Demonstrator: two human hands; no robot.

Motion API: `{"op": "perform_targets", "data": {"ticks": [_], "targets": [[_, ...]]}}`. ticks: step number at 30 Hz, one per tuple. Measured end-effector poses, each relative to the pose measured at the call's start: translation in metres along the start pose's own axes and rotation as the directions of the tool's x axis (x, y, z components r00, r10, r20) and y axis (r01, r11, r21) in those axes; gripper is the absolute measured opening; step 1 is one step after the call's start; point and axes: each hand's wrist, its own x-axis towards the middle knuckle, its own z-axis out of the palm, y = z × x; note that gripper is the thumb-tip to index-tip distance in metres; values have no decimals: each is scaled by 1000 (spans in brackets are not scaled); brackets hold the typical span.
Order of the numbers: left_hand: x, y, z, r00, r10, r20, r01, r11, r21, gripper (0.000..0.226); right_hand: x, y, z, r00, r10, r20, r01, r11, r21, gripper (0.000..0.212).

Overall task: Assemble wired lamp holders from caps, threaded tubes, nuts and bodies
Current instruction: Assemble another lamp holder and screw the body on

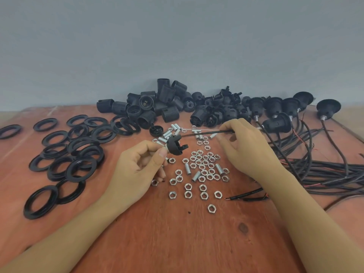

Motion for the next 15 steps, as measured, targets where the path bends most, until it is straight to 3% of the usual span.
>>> {"op": "perform_targets", "data": {"ticks": [5,8,10,13,15], "targets": [[1,0,0,1000,5,-8,-5,1000,0,16,4,17,0,978,209,-4,-209,974,-90,19],[0,0,0,1000,3,-8,-3,1000,3,17,5,34,-7,926,376,13,-370,917,-149,19],[0,0,0,1000,7,-8,-7,1000,0,17,6,42,-14,884,465,-48,-466,868,-173,19],[0,1,-1,1000,16,-5,-16,1000,0,18,7,49,-18,861,503,-83,-509,844,-169,24],[0,0,0,1000,16,-4,-16,1000,-6,18,7,48,-20,867,497,-39,-496,853,-164,41]]}}
